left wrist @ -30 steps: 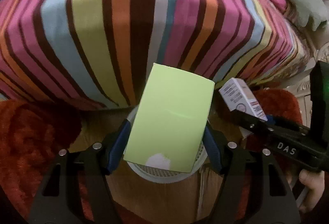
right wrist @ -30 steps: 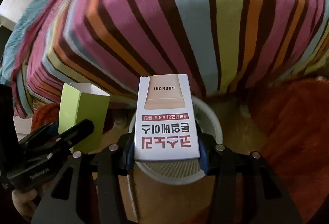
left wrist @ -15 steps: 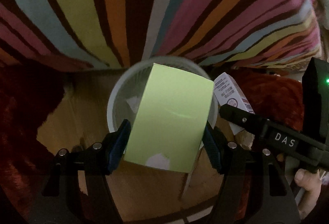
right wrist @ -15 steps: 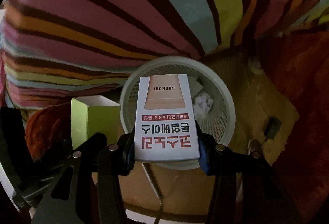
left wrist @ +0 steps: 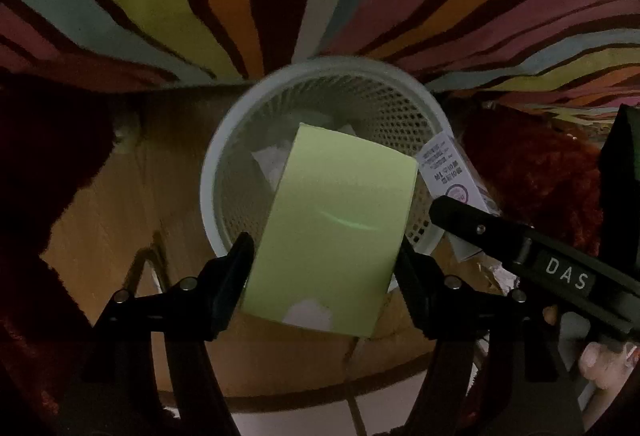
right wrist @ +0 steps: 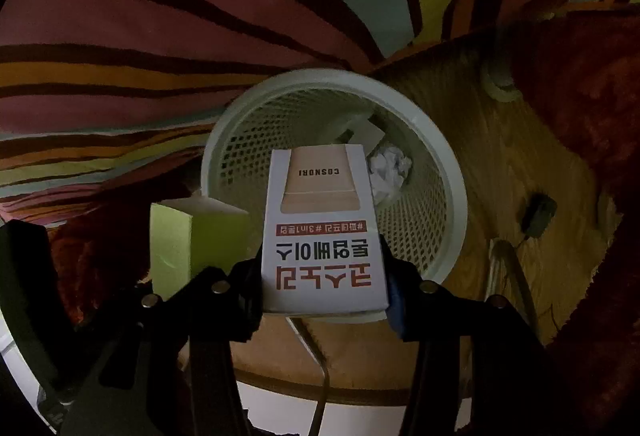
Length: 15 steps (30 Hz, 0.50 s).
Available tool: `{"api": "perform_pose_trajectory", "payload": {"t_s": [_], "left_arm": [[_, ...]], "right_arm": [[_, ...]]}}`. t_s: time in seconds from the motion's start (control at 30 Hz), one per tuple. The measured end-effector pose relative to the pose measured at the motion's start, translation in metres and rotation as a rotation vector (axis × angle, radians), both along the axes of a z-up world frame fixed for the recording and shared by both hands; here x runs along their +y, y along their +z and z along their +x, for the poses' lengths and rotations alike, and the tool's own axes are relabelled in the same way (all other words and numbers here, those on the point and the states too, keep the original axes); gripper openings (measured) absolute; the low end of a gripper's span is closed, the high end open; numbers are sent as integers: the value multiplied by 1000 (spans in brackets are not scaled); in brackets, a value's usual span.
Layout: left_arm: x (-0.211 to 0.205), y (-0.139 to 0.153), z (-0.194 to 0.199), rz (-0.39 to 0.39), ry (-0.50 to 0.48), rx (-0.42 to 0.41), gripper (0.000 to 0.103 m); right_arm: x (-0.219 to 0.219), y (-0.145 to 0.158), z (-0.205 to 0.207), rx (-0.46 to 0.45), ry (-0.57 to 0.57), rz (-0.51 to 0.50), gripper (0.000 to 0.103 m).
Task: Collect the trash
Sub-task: 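Open the left tool over the wastebasket while the right tool opens too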
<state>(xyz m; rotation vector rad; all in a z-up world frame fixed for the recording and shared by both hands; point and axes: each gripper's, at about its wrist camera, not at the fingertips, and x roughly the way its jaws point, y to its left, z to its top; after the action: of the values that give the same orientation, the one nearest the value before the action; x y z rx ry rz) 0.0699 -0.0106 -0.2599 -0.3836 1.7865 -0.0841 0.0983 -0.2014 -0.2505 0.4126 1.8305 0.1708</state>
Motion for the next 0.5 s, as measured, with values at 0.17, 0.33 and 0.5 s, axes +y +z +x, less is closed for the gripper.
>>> {"api": "perform_pose_trajectory", "payload": {"t_s": [0.17,0.33,0.5], "left_arm": [[-1,-10,-1,17,-5,48,85],[2,-10,-1,17,-2,48,85],[5,-11,-2,21,17,46,85]], "right_arm": [[2,-9,-2,46,-7,-5,85],[-5,-9,-2,41,-45,-9,85],[-8,-8,-2,36,-66,-15,86]]}}
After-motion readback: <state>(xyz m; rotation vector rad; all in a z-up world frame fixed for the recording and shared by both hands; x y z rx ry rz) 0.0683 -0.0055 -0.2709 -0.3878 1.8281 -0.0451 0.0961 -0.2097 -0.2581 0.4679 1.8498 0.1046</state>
